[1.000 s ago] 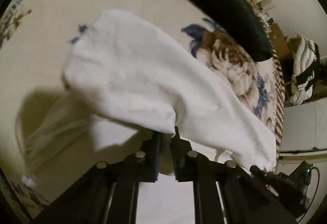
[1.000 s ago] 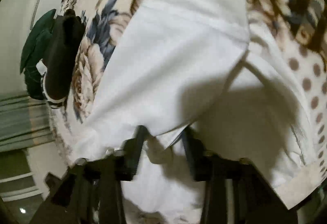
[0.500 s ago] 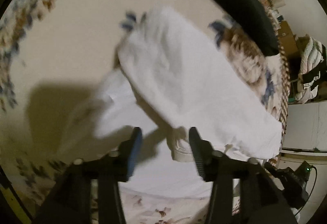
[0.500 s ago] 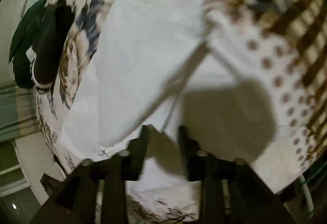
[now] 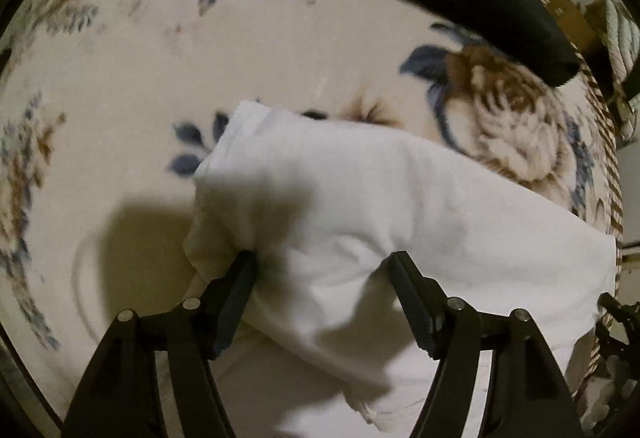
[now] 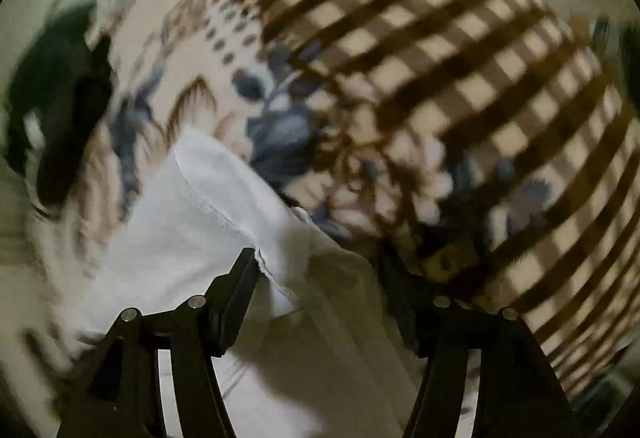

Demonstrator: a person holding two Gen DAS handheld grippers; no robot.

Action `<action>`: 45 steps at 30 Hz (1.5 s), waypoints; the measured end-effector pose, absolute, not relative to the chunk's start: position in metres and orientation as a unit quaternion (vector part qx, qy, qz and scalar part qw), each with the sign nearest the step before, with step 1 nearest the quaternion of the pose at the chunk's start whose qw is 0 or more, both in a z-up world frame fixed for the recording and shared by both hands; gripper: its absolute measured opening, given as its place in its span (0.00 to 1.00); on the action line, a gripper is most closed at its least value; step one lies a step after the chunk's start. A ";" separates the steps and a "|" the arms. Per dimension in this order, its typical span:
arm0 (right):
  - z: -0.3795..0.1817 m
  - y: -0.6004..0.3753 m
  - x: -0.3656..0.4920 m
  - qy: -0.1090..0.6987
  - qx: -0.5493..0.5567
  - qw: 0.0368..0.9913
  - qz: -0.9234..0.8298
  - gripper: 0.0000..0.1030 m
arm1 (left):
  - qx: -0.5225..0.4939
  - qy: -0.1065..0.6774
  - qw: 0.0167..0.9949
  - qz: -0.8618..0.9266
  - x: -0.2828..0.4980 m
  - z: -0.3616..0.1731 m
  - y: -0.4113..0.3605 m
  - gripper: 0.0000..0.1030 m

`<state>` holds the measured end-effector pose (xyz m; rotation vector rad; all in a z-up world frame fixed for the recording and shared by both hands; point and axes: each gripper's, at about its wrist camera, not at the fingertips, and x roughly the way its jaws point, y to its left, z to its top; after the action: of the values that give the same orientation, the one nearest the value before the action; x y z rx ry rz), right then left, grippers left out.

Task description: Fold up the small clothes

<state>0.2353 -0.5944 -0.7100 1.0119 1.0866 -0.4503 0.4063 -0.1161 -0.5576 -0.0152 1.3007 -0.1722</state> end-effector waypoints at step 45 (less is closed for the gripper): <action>-0.728 -0.654 0.316 0.664 0.380 0.627 0.146 0.77 | 0.306 0.482 0.812 -0.121 0.168 -0.581 -0.445 0.08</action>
<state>0.3165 -0.6540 -0.7279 0.8704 1.5228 0.3357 0.1684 -0.4453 -0.5813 0.6538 1.0297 -0.2578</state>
